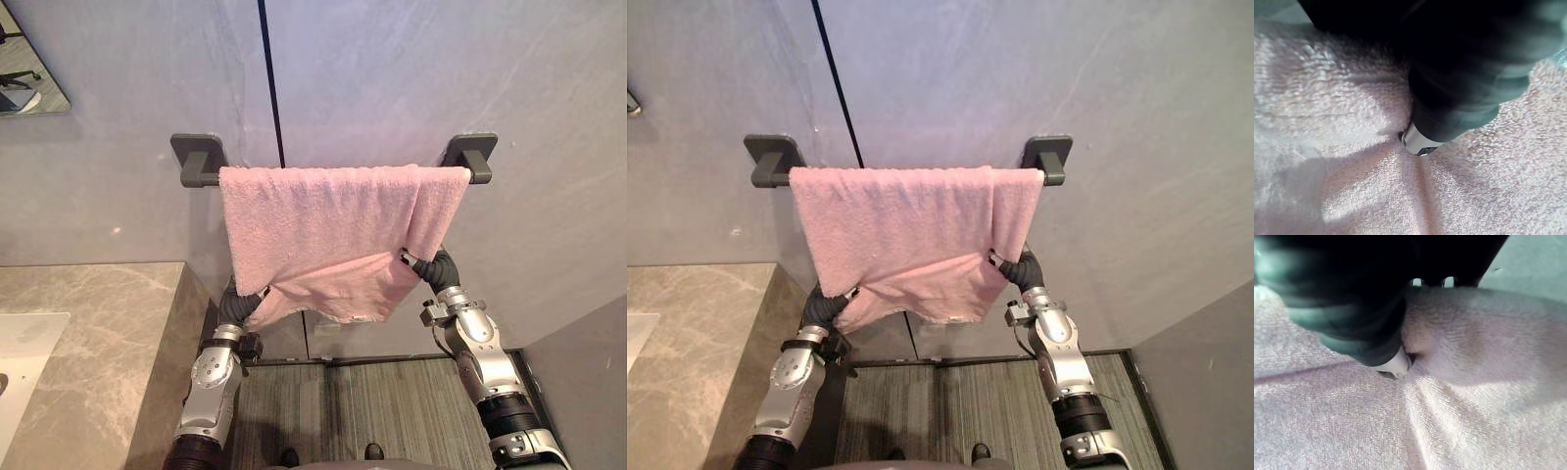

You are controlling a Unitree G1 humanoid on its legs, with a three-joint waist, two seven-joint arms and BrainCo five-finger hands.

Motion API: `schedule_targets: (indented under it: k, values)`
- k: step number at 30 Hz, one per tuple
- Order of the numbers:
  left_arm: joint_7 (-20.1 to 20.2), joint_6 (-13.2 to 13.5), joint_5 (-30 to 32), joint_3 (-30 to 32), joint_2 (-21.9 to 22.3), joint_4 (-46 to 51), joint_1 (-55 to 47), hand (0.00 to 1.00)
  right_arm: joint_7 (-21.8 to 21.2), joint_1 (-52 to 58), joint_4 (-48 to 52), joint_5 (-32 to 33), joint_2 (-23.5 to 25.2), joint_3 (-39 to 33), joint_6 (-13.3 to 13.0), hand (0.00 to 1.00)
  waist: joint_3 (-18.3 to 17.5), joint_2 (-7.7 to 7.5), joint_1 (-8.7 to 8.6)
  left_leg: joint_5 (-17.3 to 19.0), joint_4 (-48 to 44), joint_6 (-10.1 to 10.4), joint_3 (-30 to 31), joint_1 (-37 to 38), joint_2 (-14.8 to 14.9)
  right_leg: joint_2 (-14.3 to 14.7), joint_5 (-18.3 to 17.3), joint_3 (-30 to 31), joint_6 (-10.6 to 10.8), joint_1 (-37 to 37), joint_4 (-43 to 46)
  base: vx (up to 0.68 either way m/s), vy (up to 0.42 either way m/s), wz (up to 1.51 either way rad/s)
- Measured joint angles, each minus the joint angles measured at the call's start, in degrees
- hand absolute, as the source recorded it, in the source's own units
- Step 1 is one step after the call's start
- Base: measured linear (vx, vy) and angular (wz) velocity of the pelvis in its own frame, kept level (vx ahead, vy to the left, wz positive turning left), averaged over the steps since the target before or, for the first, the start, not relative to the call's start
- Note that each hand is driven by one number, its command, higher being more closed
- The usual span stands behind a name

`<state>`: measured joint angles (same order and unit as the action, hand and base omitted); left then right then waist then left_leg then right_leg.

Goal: Organize washtable

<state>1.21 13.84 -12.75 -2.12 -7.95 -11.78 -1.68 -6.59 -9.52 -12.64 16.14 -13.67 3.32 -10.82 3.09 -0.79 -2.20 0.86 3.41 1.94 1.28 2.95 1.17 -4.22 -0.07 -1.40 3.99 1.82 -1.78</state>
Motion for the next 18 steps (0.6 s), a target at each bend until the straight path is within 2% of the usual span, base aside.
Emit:
schedule_targets:
  k: [1,2,15,18]
  values:
    - [0.0,0.0,0.0,0.0,0.0,0.0,0.0,1.00,0.0,0.0,0.0,0.0,0.2,0.0,0.0,1.00,0.0,-0.04,-0.04,0.0,0.2,0.0,0.0,0.1,0.0,0.0,0.0,0.0,0.0,0.1,-0.2,0.00,0.000,0.00]
    - [0.0,0.0,0.0,0.0,0.0,0.0,0.0,0.00,0.0,0.0,0.0,0.0,0.3,0.0,-0.1,0.00,0.0,-0.06,-0.06,0.0,0.3,0.0,0.0,0.2,0.0,0.0,0.0,0.0,0.0,0.2,-0.3,0.00,0.000,0.00]
    - [-1.6,-0.1,0.0,0.5,-0.2,2.8,-4.2,0.00,1.0,3.8,-0.1,-1.3,2.3,-1.6,-0.1,0.00,0.0,-0.62,0.00,0.0,0.4,0.0,-0.3,0.9,0.5,0.0,-0.1,0.4,-0.1,0.8,-0.5,-0.02,-0.009,-0.01]
    - [-1.6,-0.3,0.1,0.2,0.0,3.0,-5.6,0.00,1.4,7.3,-0.1,-2.8,3.1,-1.3,0.7,0.00,0.0,-0.82,0.04,0.0,0.1,0.0,-0.3,0.9,0.7,0.1,-0.1,0.6,-0.1,0.8,-0.2,-0.06,-0.018,-0.02]
